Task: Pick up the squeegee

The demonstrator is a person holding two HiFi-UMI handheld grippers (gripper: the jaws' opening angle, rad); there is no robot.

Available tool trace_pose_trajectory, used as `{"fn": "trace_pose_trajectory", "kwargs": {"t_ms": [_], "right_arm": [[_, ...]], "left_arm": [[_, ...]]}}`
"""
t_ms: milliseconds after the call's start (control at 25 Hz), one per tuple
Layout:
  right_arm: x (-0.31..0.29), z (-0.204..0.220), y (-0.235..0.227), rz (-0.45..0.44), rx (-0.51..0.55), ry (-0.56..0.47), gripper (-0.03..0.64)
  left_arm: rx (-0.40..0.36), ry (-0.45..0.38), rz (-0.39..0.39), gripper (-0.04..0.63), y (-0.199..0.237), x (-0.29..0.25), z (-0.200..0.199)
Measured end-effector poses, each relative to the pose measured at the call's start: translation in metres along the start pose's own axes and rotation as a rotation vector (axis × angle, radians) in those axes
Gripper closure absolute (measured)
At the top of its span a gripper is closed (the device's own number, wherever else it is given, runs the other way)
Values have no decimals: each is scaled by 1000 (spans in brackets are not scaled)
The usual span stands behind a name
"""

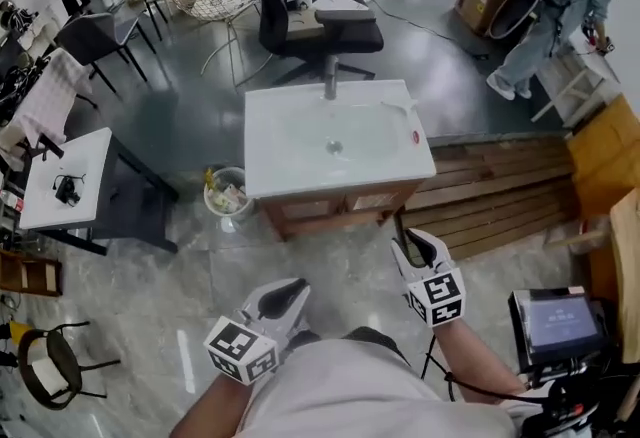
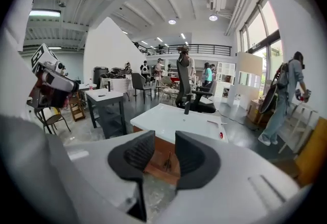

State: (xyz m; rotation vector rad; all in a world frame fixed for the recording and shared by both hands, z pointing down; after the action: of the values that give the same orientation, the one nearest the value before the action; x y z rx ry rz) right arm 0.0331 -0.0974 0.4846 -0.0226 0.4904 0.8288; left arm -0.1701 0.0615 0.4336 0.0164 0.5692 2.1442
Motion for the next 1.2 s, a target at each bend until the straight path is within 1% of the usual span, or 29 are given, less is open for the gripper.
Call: {"fn": "trace_pose_trajectory", "kwargs": {"t_ms": [80, 120, 160, 240, 320, 480, 640, 800, 880, 1040, 1120, 1200], "right_arm": [[-23, -8, -3, 52, -13, 3, 506], [-35, -10, -6, 75, -21, 7, 506], [-46, -11, -10, 96, -28, 13, 506], [-67, -11, -21, 126, -37, 34, 506], [-89, -9, -36, 150, -41, 58, 506], [-139, -7, -75, 192, -29, 99, 506], [-197, -7, -131, 234, -35, 125, 501], [-249, -2, -180, 258, -40, 135, 479], [-273, -1, -198, 251, -46, 142, 469], [-319, 9, -231, 245, -61, 153, 459], [-339, 17, -246, 250, -70, 159, 441], [-360, 27, -258, 252, -82, 175, 439]], "left_arm": [[-13, 22, 36, 574, 26, 5, -11], [-24, 33, 47, 588, 39, 7, -15], [-34, 40, 52, 588, 50, 7, -20], [-40, 36, 53, 588, 67, 6, -28], [-28, 29, 50, 588, 81, 2, -34], [-19, 19, 40, 588, 104, -18, -49], [-1, -10, 3, 589, 122, -54, -71], [-31, 1, -26, 588, 134, -93, -96], [-40, 14, -41, 589, 139, -111, -103], [-32, 32, -83, 589, 149, -140, -112], [-27, 42, -115, 589, 153, -152, -116], [-18, 44, -150, 588, 156, -161, -119]]}}
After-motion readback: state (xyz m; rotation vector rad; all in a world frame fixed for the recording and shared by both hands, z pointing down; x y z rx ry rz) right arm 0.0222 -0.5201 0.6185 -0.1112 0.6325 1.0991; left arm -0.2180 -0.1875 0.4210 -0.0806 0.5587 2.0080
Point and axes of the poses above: the fingertips, and each gripper's own axes: x backward along the fingers, y to its left, z out of its underside, the point moved 5 cm from there along x, backward along the fingers, and after that the axes turned 10 degrees about z, right-handed, at the moved point
